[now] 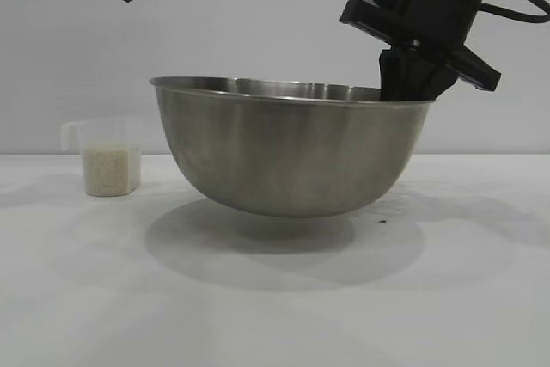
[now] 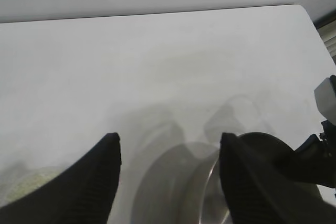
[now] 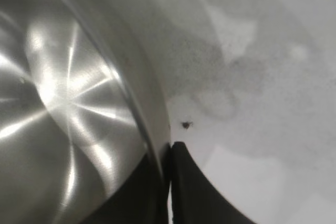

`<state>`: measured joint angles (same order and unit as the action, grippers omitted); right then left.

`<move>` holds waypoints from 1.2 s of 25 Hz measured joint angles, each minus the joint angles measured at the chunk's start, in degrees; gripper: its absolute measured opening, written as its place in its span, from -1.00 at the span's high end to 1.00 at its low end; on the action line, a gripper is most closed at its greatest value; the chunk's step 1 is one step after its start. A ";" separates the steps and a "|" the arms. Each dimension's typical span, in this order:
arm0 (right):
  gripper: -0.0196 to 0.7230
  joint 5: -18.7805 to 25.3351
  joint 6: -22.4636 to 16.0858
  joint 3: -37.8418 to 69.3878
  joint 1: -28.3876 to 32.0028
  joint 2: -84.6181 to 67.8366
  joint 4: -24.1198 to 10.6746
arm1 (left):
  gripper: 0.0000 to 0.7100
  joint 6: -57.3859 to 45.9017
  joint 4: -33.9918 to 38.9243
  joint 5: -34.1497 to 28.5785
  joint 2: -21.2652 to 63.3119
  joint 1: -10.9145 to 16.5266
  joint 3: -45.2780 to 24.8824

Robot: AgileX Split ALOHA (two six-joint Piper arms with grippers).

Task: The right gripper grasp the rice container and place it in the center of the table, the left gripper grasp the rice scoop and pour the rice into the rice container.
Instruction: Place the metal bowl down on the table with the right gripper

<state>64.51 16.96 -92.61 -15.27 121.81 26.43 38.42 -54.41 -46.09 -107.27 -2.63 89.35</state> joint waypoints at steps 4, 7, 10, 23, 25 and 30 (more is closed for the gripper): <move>0.95 -0.96 -0.86 0.10 0.00 1.48 0.00 | -0.16 0.00 0.00 0.00 0.00 0.00 0.00; 0.95 -1.83 -1.35 0.10 0.00 1.62 0.00 | -0.16 0.00 0.00 0.00 0.00 0.00 0.00; 0.95 -2.30 -1.99 0.10 0.00 1.62 0.00 | -0.16 0.00 0.00 0.00 0.00 0.00 0.00; 0.80 -2.62 -5.06 0.10 0.00 1.62 1.02 | -0.16 0.00 0.00 0.00 0.00 0.00 0.00; 0.59 -2.62 -5.17 0.10 0.00 1.62 1.02 | -0.16 0.00 0.00 0.00 0.00 0.00 0.00; 0.12 -2.62 -5.42 0.10 0.00 1.62 1.14 | -0.16 0.00 0.00 0.00 0.00 0.00 0.00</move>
<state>61.89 11.54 -92.51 -15.27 123.43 27.57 38.42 -54.41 -46.09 -107.27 -2.63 89.35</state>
